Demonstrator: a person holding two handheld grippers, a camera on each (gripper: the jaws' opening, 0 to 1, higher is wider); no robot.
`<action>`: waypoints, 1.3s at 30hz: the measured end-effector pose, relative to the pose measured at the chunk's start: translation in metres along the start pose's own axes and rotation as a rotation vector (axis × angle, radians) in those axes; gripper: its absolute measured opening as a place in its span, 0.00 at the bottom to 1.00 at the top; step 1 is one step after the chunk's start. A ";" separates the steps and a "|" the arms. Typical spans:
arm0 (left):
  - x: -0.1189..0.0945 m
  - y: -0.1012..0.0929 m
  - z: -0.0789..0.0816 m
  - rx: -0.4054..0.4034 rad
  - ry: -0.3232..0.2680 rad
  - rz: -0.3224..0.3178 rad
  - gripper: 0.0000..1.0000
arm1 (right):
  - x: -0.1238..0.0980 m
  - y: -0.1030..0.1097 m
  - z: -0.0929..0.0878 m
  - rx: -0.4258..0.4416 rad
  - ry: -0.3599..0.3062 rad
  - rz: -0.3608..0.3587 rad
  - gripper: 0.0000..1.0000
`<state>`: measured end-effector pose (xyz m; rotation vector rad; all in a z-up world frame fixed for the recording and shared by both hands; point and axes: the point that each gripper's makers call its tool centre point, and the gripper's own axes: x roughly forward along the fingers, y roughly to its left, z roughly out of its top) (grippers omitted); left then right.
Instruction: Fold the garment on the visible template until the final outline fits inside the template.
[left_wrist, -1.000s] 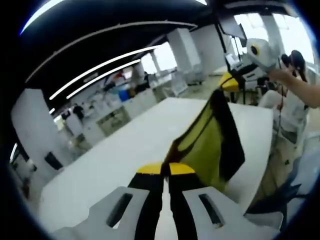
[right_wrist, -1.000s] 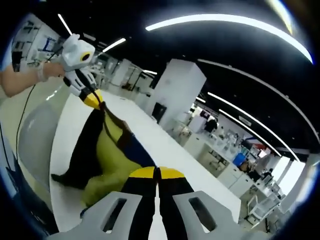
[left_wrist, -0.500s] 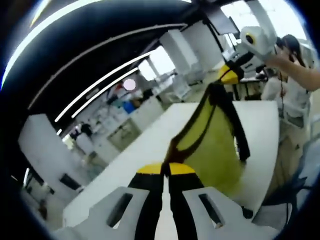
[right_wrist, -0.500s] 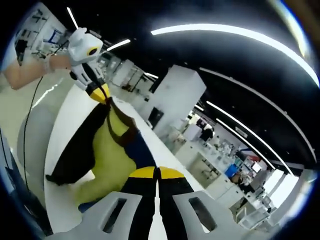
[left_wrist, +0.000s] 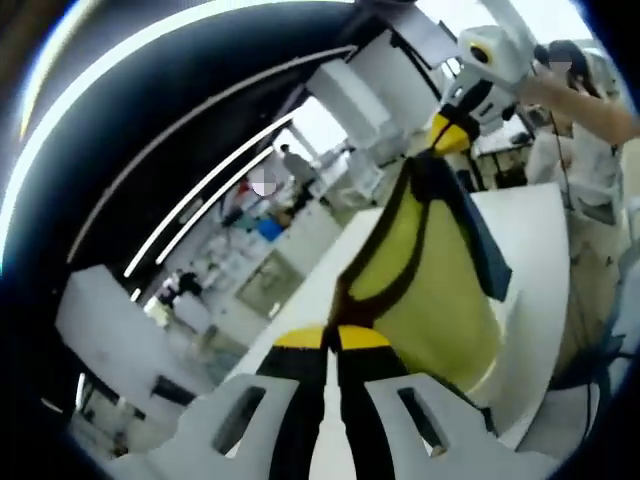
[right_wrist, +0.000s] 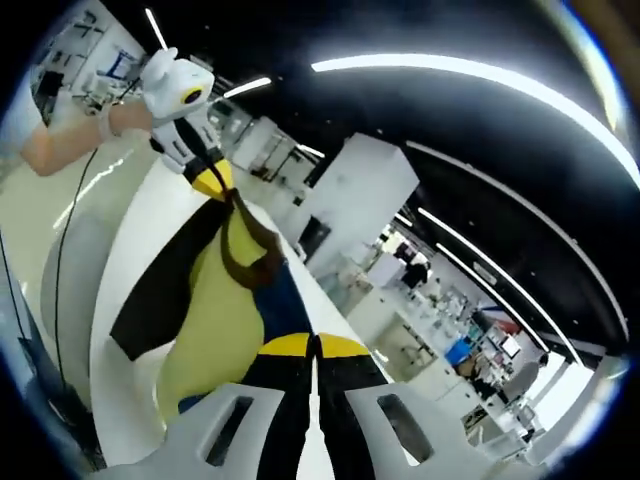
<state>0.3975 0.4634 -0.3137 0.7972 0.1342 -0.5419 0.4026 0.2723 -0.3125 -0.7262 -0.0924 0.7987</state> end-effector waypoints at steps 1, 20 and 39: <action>-0.003 0.002 0.003 0.013 0.001 0.003 0.00 | -0.001 0.000 0.002 -0.001 0.000 0.005 0.01; -0.045 0.010 0.033 0.191 0.033 0.026 0.00 | -0.032 0.014 0.037 -0.016 0.038 0.106 0.01; -0.087 -0.021 0.048 0.255 0.032 -0.012 0.00 | -0.072 0.039 0.047 -0.037 0.050 0.097 0.01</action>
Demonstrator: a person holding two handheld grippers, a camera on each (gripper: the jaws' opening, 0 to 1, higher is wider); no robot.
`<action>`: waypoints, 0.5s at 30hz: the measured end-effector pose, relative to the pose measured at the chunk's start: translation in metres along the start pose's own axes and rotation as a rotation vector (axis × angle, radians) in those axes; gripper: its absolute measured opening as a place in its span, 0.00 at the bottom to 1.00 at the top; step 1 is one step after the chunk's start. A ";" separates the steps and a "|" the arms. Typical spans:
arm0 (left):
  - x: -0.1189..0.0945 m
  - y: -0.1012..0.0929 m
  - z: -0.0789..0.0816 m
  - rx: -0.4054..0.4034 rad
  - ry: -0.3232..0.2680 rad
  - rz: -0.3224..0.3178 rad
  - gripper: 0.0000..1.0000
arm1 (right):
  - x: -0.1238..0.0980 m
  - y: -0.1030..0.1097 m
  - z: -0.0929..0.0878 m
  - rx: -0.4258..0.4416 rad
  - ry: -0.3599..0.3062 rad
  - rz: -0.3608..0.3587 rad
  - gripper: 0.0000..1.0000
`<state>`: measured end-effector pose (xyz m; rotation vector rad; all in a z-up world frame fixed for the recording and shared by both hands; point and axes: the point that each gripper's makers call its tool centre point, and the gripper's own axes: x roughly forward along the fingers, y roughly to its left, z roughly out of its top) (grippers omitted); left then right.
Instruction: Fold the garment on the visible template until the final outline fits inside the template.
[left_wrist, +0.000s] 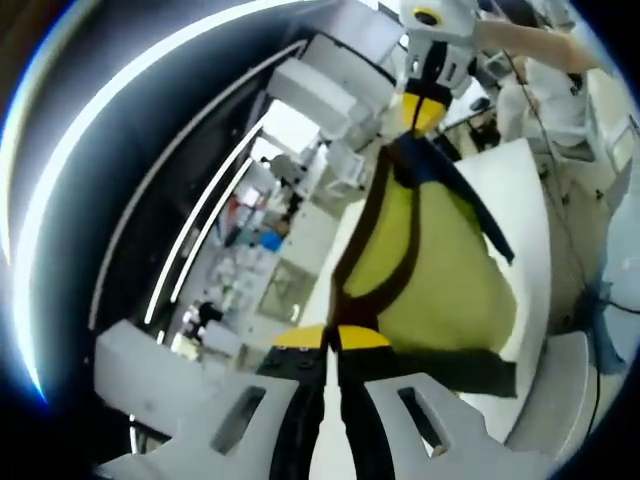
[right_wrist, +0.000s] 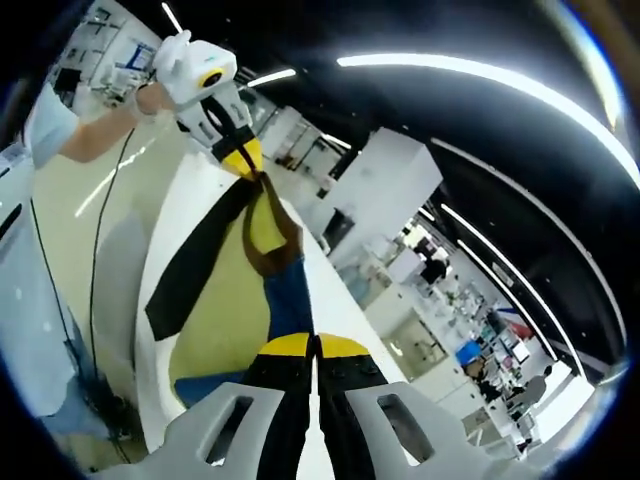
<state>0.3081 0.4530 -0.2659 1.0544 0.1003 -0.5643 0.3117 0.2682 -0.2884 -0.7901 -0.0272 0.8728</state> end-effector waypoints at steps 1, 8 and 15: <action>-0.001 0.000 0.002 0.004 -0.003 0.002 0.00 | -0.002 0.001 0.000 0.000 -0.001 -0.001 0.01; -0.010 -0.007 0.006 0.015 -0.001 -0.007 0.00 | -0.013 0.010 0.005 -0.011 0.000 -0.002 0.01; -0.024 -0.014 0.015 0.033 -0.017 -0.026 0.00 | -0.022 0.012 0.011 -0.018 -0.006 -0.008 0.01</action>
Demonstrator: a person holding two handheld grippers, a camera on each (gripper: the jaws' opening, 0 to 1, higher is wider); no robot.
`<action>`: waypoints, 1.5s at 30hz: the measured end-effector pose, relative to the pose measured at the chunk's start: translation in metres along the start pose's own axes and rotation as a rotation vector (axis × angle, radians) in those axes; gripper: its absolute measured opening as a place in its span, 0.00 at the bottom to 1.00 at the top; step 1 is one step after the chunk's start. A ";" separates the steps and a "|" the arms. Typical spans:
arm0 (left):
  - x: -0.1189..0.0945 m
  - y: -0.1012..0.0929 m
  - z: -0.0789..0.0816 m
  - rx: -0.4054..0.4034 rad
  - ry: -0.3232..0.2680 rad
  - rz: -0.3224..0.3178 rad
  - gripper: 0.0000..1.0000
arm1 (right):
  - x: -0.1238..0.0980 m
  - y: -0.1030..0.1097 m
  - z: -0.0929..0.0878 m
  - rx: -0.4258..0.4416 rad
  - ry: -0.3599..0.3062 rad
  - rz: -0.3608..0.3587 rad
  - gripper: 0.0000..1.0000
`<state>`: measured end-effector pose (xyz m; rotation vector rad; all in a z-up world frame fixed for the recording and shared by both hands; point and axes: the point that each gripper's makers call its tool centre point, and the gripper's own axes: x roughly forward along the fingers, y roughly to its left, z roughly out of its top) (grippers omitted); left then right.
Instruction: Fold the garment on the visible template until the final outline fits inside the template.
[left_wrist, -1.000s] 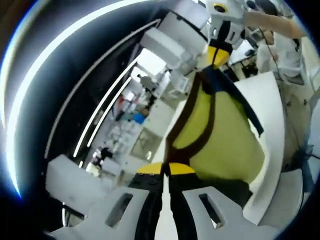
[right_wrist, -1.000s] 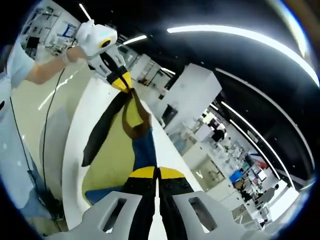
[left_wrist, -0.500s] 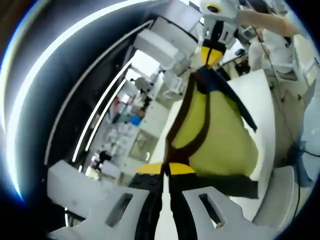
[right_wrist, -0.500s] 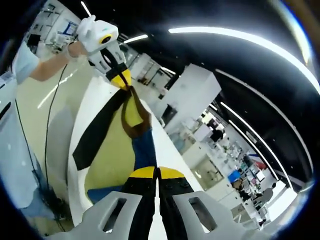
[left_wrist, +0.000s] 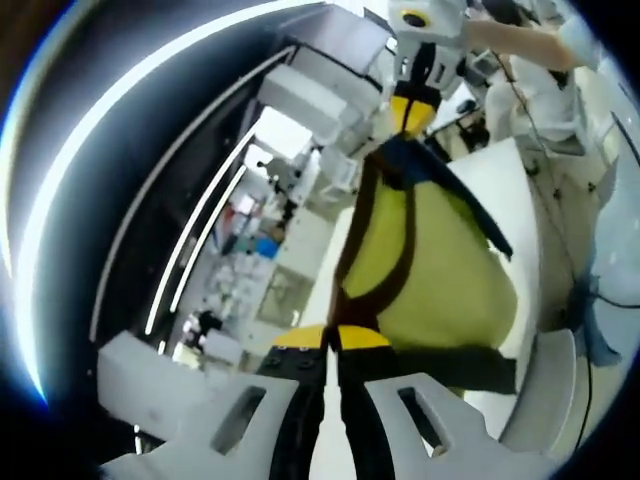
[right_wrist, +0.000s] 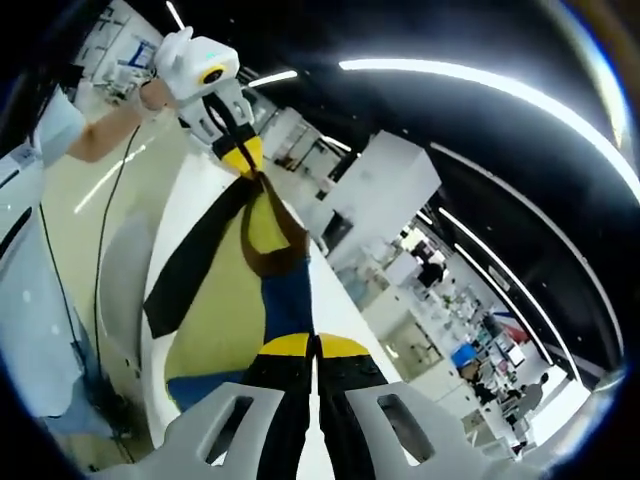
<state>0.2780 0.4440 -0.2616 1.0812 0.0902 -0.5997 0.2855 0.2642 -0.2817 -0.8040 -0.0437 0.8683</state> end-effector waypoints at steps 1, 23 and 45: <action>-0.001 0.000 0.000 0.001 0.001 0.000 0.00 | -0.001 0.001 0.001 0.000 -0.002 0.001 0.01; -0.024 -0.018 0.007 0.037 0.028 -0.042 0.00 | -0.007 0.025 -0.001 0.013 -0.018 0.029 0.01; 0.032 -0.066 -0.026 -0.032 0.048 -0.208 0.00 | 0.022 0.052 -0.060 0.115 0.086 0.096 0.01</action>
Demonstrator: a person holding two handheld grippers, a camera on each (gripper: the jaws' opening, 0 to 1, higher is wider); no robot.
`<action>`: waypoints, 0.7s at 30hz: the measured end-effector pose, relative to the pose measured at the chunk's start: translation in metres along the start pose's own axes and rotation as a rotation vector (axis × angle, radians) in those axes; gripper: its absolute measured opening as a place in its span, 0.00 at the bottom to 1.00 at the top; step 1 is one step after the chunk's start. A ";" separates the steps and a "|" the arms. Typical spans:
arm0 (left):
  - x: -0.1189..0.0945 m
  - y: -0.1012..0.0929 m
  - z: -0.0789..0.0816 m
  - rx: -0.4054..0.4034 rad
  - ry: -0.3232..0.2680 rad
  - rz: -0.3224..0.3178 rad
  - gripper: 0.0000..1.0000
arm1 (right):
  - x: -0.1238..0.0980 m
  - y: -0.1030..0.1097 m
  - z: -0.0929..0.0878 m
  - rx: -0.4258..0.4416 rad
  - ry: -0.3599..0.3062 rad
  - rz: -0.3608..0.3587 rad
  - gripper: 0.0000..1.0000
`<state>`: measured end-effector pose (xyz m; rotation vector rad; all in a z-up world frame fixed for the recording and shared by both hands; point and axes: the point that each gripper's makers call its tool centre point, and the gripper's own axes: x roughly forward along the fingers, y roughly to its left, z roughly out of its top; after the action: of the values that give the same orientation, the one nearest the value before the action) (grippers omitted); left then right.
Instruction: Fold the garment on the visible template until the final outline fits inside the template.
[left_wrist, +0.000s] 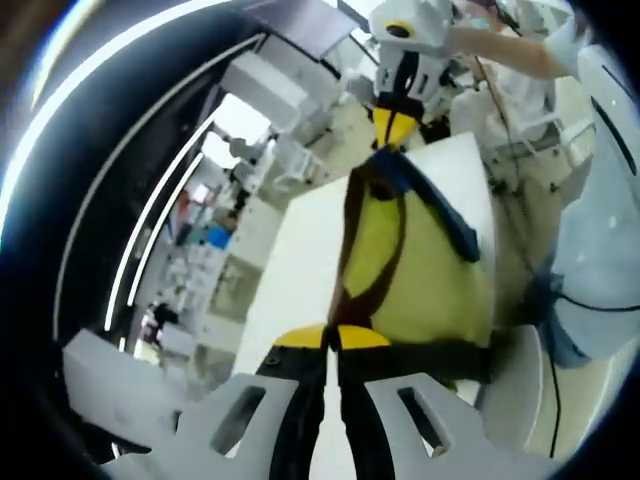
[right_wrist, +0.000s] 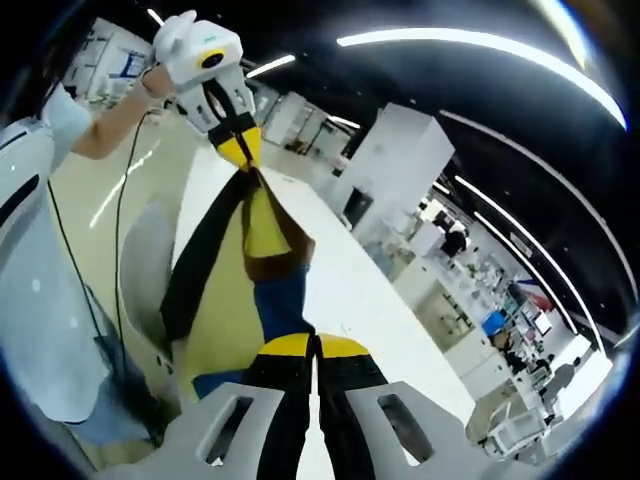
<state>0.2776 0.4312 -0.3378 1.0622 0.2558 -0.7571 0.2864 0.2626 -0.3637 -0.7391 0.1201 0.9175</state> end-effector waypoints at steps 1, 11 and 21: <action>0.003 0.001 -0.001 -0.004 -0.001 0.001 0.00 | 0.002 0.000 -0.002 0.005 0.002 0.002 0.01; 0.031 0.005 -0.017 -0.035 0.001 -0.026 0.00 | 0.023 -0.006 -0.023 0.051 0.031 0.011 0.01; 0.059 0.015 -0.029 -0.035 -0.004 -0.044 0.00 | 0.041 -0.016 -0.037 0.090 0.063 0.002 0.01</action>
<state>0.3348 0.4344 -0.3730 1.0251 0.2885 -0.7914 0.3309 0.2609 -0.3993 -0.6849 0.2166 0.8849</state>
